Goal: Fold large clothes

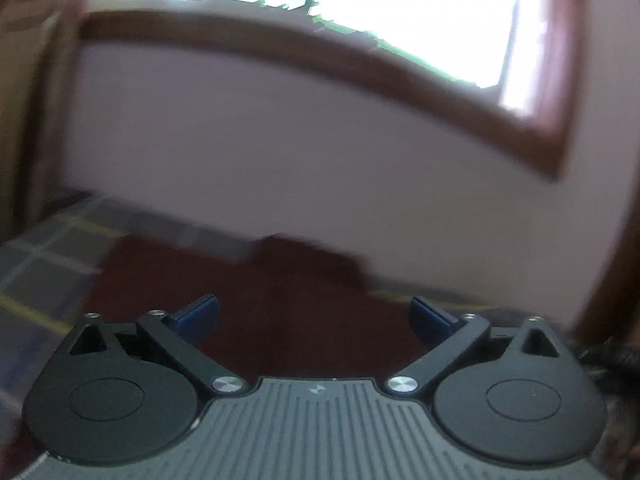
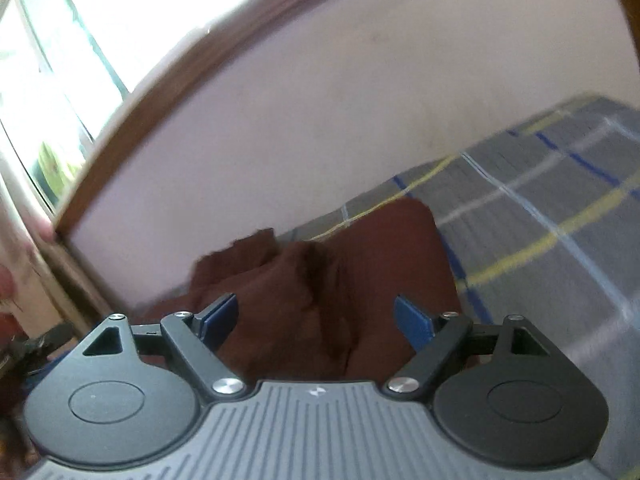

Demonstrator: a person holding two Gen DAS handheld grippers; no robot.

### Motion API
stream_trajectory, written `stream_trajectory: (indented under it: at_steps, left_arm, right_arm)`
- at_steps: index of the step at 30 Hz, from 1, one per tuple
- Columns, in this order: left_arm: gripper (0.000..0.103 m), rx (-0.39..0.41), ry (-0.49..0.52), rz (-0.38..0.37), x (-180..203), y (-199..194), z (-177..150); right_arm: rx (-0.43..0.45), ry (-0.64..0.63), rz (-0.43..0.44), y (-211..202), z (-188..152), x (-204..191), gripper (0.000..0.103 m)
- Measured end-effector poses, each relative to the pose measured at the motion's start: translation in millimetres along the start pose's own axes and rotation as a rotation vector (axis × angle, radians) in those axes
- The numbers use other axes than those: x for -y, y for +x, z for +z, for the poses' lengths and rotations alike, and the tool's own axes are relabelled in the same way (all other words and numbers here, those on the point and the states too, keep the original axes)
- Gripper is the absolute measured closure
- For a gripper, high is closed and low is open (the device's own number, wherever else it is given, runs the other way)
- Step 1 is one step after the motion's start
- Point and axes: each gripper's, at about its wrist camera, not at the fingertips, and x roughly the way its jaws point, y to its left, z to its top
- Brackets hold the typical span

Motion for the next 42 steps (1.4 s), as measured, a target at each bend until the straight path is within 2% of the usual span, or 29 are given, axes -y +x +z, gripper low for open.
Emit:
stream_trajectory:
  at_steps: [3,5,6,8,9,11,13,14,16,22,24,26,28,30,32,36,39,42]
  left_arm:
    - [0.007,-0.013,-0.009,0.085,-36.5,7.5,-3.4]
    - [0.007,-0.007,0.001,0.12,-49.3,15.1,1.3]
    - [0.007,0.002,0.01,0.137,-56.0,18.3,5.0]
    - [0.008,0.03,0.025,0.191,-62.9,18.9,6.4]
    - [0.008,0.041,0.025,0.208,-67.7,22.8,8.2]
    - [0.008,0.033,0.013,0.247,-76.4,33.2,12.9]
    - [0.013,0.01,-0.037,0.253,-81.3,34.4,19.5]
    - [0.014,0.002,-0.066,0.229,-86.3,37.6,22.7]
    - [0.013,0.003,-0.083,0.192,-88.2,38.0,27.4]
    - [0.011,0.014,-0.049,0.135,-70.7,47.8,34.0]
    - [0.013,0.002,-0.061,0.095,-64.6,52.8,33.4]
    - [0.018,0.002,-0.044,0.079,-53.6,57.7,33.3]
    - [0.025,-0.017,-0.009,0.076,-43.2,66.1,31.4]
    - [0.025,-0.034,0.01,0.083,-36.6,77.6,29.4]
    - [0.025,-0.021,0.022,0.1,-37.1,89.1,25.6]
    - [0.025,-0.052,0.034,0.152,-48.8,114.7,15.8]
    - [0.025,-0.081,0.014,0.149,-60.2,125.5,6.0]
    - [0.024,-0.103,0.045,0.15,-59.1,130.9,-0.5]
  right_arm:
    - [-0.074,-0.104,-0.057,49.5,10.9,-11.4,0.018]
    - [-0.134,-0.145,-0.074,80.4,9.3,-19.2,0.064]
    - [-0.177,-0.151,-0.072,97.4,7.2,-26.2,0.075]
    - [-0.193,-0.189,-0.06,115.9,1.0,-46.4,0.08]
    - [-0.196,-0.217,-0.023,122.2,-3.0,-60.5,0.082]
    - [-0.196,-0.258,0.02,125.0,-9.8,-82.5,0.082]
    - [-0.157,-0.342,-0.046,121.9,-16.7,-92.4,0.082]
    - [-0.139,-0.369,-0.094,121.3,-17.8,-89.0,0.082]
    - [-0.13,-0.354,-0.137,116.6,-12.7,-71.7,0.083]
    - [-0.087,-0.216,-0.094,95.4,16.7,-43.6,0.083]
    - [-0.027,-0.184,-0.084,82.9,29.3,-47.8,0.081]
    - [-0.009,-0.199,-0.014,79.0,35.3,-67.6,0.081]
    - [-0.03,-0.288,0.004,91.5,29.8,-97.3,0.081]
    - [-0.047,-0.408,-0.013,111.5,18.5,-124.5,0.082]
    - [-0.07,-0.47,-0.032,136.8,9.3,-135.4,0.083]
    - [-0.12,-0.583,-0.142,184.2,-10.8,-128.9,0.088]
    - [-0.156,-0.583,-0.191,196.9,-23.0,-115.7,0.092]
    - [-0.19,-0.579,-0.21,207.3,-28.4,-107.5,0.092]
